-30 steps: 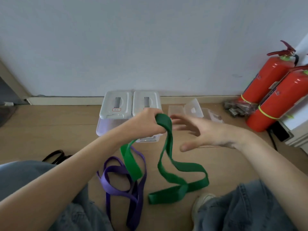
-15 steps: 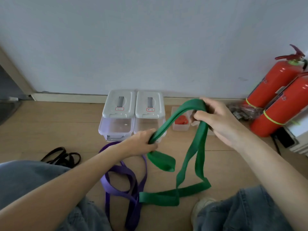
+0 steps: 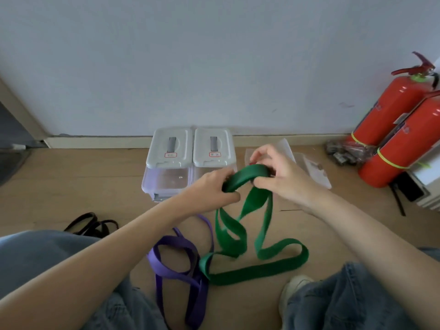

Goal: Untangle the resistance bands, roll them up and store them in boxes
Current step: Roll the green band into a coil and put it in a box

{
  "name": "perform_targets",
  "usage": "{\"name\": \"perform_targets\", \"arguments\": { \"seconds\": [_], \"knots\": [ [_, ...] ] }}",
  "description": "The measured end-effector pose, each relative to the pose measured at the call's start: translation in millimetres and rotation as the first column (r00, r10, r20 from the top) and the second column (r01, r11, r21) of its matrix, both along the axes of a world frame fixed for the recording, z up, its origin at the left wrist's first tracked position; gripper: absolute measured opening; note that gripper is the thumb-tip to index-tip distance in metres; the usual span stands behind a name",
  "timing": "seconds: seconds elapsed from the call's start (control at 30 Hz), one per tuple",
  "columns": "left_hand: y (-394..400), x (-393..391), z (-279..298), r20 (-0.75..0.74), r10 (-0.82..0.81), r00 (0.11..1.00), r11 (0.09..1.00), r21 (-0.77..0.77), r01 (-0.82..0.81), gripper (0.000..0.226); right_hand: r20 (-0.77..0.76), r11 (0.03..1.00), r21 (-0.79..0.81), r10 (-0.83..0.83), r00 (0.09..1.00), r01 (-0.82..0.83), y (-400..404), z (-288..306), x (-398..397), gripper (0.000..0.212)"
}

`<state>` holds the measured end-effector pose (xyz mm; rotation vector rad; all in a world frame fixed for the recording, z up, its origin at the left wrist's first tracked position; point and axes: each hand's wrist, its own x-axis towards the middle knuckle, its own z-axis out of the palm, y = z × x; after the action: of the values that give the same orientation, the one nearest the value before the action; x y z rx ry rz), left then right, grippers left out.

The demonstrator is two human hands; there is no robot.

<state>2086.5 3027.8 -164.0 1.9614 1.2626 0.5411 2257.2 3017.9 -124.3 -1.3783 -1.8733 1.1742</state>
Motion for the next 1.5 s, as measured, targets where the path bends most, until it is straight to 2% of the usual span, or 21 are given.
{"name": "perform_targets", "arguments": {
  "seconds": [0.1,0.2,0.23,0.27,0.3,0.33,0.37,0.4,0.47,0.5,0.53,0.6,0.67,0.7,0.8,0.93,1.07,1.13,1.23,1.37,1.5],
  "knots": [
    [-1.6,-5.6,-16.9,0.019,-0.028,0.999,0.999,-0.038,0.029,0.02,-0.42,0.984,-0.115,-0.175,0.891,0.139,9.2,10.3,12.3,0.03],
    [0.5,-15.7,-29.4,-0.078,-0.017,0.997,0.996,-0.093,0.009,0.022,-0.547,0.957,-0.138,-0.29,0.785,0.257,17.3,7.5,25.8,0.029],
    [3.0,-19.5,-29.9,-0.092,0.002,0.996,0.994,-0.105,-0.012,0.019,-0.5,0.949,-0.108,-0.308,0.81,0.295,20.2,7.1,31.0,0.027],
    [6.0,-22.6,-27.9,-0.052,0.044,0.998,0.99,-0.129,-0.05,0.017,-0.358,0.947,-0.024,-0.308,0.882,0.321,22.9,7.4,36.1,0.025],
    [9.8,-24.8,-22.5,0.034,0.105,0.994,0.982,-0.162,-0.098,0.017,-0.107,0.952,0.082,-0.287,0.952,0.296,25.0,5.9,41.3,0.024],
    [13.8,-26.9,-15.4,0.14,0.176,0.974,0.97,-0.193,-0.147,0.019,0.179,0.968,0.133,-0.233,0.956,0.211,25.7,3.4,44.6,0.026],
    [17.7,-29.2,-7.6,0.217,0.226,0.95,0.965,-0.187,-0.186,0.021,0.423,0.991,0.084,-0.127,0.897,0.1,24.1,-0.7,45.4,0.028],
    [20.6,-30.6,0.2,0.242,0.238,0.941,0.967,-0.146,-0.207,0.022,0.574,0.999,-0.039,0.018,0.818,0.006,20.6,-6.8,44.0,0.029],
    [19.4,-27.7,11.7,0.189,0.192,0.963,0.981,-0.065,-0.183,0.018,0.655,0.958,-0.263,0.264,0.708,-0.113,13.7,-19.0,37.9,0.038],
    [15.7,-22.9,15.8,0.124,0.155,0.98,0.988,-0.033,-0.152,0.017,0.645,0.947,-0.282,0.306,0.7,-0.155,11.1,-20.3,33.4,0.047],
    [11.7,-17.4,17.9,0.05,0.117,0.992,0.993,-0.006,-0.117,0.016,0.588,0.958,-0.239,0.275,0.761,-0.161,9.1,-17.7,28.4,0.058],
    [6.0,-5.5,17.8,-0.053,0.039,0.998,0.999,0.011,-0.039,0.019,0.309,0.982,-0.136,0.17,0.936,-0.134,6.8,-8.1,16.1,0.075],
    [3.7,1.4,15.9,-0.12,-0.031,0.992,1.0,-0.005,0.031,0.021,0.05,0.977,-0.087,0.198,0.979,-0.193,4.2,-4.9,7.0,0.074],
    [3.8,0.9,16.9,-0.142,-0.053,0.988,0.999,-0.02,0.05,0.02,0.023,0.973,-0.05,0.228,0.973,-0.227,3.0,-4.6,4.0,0.069],
    [3.4,-10.3,21.5,-0.014,-0.088,0.996,0.978,-0.192,0.083,0.014,0.103,0.961,0.068,0.26,0.96,-0.268,2.7,-2.1,4.4,0.056],
    [3.3,-24.7,26.2,0.25,-0.034,0.968,0.882,-0.447,0.147,0.025,0.211,0.946,0.038,0.307,0.928,-0.322,6.3,-0.1,12.2,0.049],
    [3.5,-26.3,29.0,0.433,0.069,0.899,0.795,-0.568,0.213,0.042,0.2,0.956,0.155,0.217,0.955,-0.249,6.0,-1.0,11.4,0.028],
    [4.3,-26.3,30.0,0.507,0.175,0.844,0.784,-0.59,0.192,0.037,0.146,0.959,0.197,0.178,0.973,-0.205,6.7,0.4,13.7,0.021],
    [4.4,-25.9,27.2,0.475,0.183,0.861,0.823,-0.553,0.13,0.022,0.1,0.955,0.235,0.16,0.982,-0.179,6.9,0.5,17.0,0.013],
    [2.1,-27.3,28.3,0.376,0.071,0.924,0.885,-0.451,0.115,0.033,0.126,0.937,0.32,0.101,0.987,-0.137,5.8,-1.5,16.2,0.006],
    [-0.7,-22.5,31.9,0.437,0.097,0.894,0.842,-0.516,0.161,0.036,0.212,0.871,0.471,0.046,0.976,-0.143,2.2,-0.7,10.1,0.01]
  ]
}}
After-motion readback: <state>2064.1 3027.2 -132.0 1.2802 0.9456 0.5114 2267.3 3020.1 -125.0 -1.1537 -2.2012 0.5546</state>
